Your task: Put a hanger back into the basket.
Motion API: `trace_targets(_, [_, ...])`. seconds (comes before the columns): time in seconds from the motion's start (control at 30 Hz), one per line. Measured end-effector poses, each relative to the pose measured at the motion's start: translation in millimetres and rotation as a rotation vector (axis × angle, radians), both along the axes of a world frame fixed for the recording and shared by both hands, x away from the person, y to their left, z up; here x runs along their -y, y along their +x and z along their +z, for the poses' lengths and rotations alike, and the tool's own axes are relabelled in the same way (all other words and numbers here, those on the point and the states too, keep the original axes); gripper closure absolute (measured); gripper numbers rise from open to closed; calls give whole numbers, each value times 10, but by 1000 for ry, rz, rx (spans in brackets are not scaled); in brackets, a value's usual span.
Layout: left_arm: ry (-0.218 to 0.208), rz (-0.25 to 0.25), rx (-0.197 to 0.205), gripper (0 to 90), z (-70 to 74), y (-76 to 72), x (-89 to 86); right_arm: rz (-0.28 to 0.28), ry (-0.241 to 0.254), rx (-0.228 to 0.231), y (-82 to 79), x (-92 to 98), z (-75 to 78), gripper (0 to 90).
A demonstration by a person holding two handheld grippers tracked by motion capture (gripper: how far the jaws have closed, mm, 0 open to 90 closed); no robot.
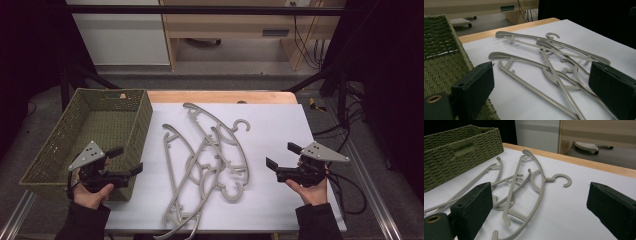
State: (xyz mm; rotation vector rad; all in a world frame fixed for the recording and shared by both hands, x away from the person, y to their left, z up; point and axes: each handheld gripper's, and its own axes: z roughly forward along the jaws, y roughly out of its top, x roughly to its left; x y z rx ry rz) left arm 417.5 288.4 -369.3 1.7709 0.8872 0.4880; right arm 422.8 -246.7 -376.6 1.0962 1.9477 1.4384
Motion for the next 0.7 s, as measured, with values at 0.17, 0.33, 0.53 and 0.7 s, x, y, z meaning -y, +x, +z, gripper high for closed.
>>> trace_targets(0.17, [-1, -1, 5, 60, 3, 1, -8, 2, -15, -4, 23, -14, -12, 93])
trace_targets(0.33, [-9, 3, 5, 60, 8, 6, -37, 0, -25, -22, 70, -54, -7, 117])
trace_targets(0.53, [-4, 2, 7, 60, 13, 3, -34, 3, -51, -57, 171, -195, 42, 147])
trace_targets(0.7, [-4, 4, 8, 61, 20, -1, -42, 1, -94, -100, 334, -322, 57, 169])
